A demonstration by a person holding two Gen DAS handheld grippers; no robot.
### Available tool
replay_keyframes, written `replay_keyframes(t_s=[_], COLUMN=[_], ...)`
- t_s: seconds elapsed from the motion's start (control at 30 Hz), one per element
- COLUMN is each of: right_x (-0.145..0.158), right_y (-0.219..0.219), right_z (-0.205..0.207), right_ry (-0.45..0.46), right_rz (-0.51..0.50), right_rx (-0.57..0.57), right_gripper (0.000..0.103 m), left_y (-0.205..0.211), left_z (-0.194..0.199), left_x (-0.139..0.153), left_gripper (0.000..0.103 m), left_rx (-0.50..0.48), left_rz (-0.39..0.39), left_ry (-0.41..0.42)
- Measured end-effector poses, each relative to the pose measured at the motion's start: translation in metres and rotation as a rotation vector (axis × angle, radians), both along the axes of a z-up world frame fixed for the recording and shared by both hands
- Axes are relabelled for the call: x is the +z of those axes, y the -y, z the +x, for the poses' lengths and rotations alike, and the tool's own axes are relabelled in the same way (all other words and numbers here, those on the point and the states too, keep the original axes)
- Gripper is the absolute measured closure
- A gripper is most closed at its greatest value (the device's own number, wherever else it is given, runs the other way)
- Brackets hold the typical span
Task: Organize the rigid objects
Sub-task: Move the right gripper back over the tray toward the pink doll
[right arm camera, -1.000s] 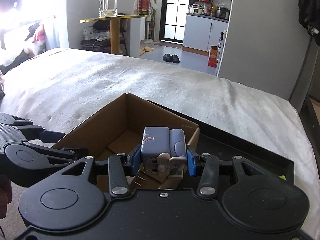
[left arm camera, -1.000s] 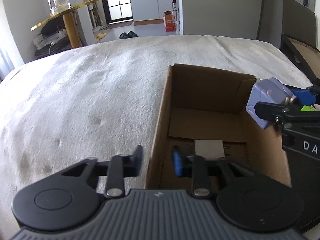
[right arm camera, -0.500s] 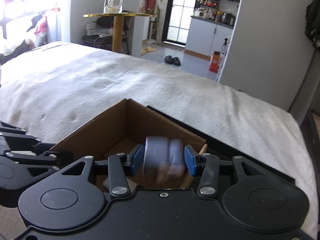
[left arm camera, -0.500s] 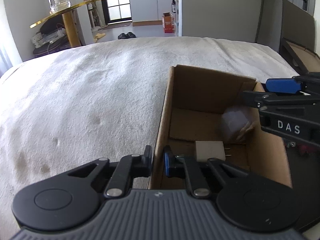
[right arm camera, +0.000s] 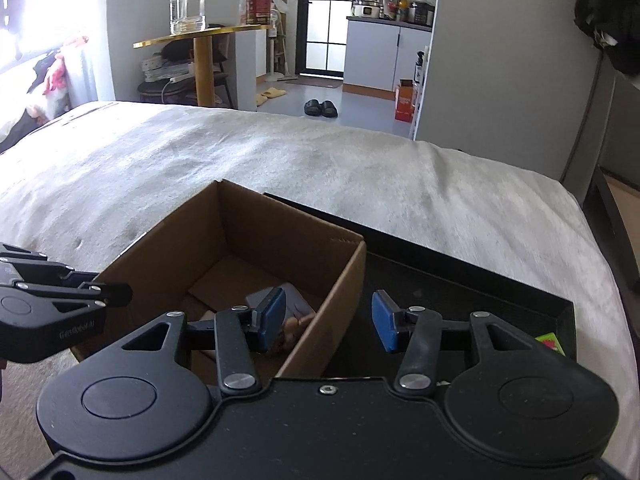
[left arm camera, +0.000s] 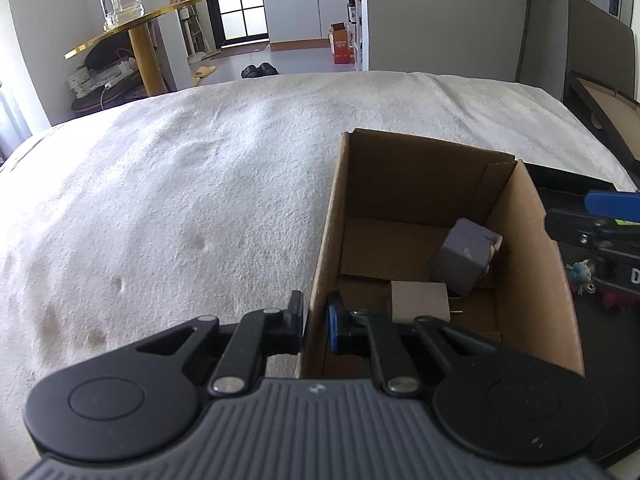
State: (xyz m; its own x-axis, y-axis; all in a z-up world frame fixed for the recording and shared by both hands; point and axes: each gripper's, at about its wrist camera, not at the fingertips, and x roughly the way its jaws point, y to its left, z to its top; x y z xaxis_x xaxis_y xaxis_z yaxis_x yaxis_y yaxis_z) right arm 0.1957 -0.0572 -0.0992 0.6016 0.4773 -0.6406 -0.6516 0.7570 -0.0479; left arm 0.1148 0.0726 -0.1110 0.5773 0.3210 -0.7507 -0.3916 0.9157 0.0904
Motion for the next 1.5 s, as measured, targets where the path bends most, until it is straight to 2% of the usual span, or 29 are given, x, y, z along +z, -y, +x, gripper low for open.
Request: replay_keyframes(t_s=[0.23,0.33,0.43,0.5,0.6,0.7,0.8,1.2,1.5], right_x=[0.002,0.001,-0.001,-0.002,-0.003,-0.003,-0.005,-0.026,-0.048], right_y=[0.016,0.024,0.031,0.035,0.041,0.047,0.053,0.082,0.102], right_z=[0.003,0.005,0.007,0.008,0.008,0.009,0.01,0.018,0.024], right_ry=[-0.014,-0.027,-0.032,-0.032,-0.025,-0.024,-0.027,-0.07,-0.096], right_rz=[0.021,0.034,0.036,0.036,0.037,0.033,0.035,0.0,-0.032], right_rx=[-0.039,-0.063,-0.084,-0.096,-0.111,-0.12,-0.133,-0.224,-0.275], right_gripper=[0.047,0.043,0.038,0.031,0.024,0.021,0.017,0.002,0.001], left_y=[0.001,0.003,0.005,0.008,0.013,0.018,0.022,0.034,0.042], left_z=[0.003,0.007,0.009,0.009,0.01,0.012,0.014,0.022,0.029], left_x=[0.001,0.002,0.005,0.008,0.012,0.015,0.016,0.018,0.015], left_gripper=[0.091,0.087,0.073,0.056,0.04,0.03,0.026,0.023,0.022], left_rx=[0.005,0.004,0.004,0.001,0.0,-0.002,-0.007,-0.013,-0.018], left_rz=[0.014,0.031,0.041,0.064,0.088,0.111,0.125,0.152,0.171], left_ry=[-0.019,-0.044,-0.053,-0.043,-0.042,-0.04,-0.041,-0.05,-0.061])
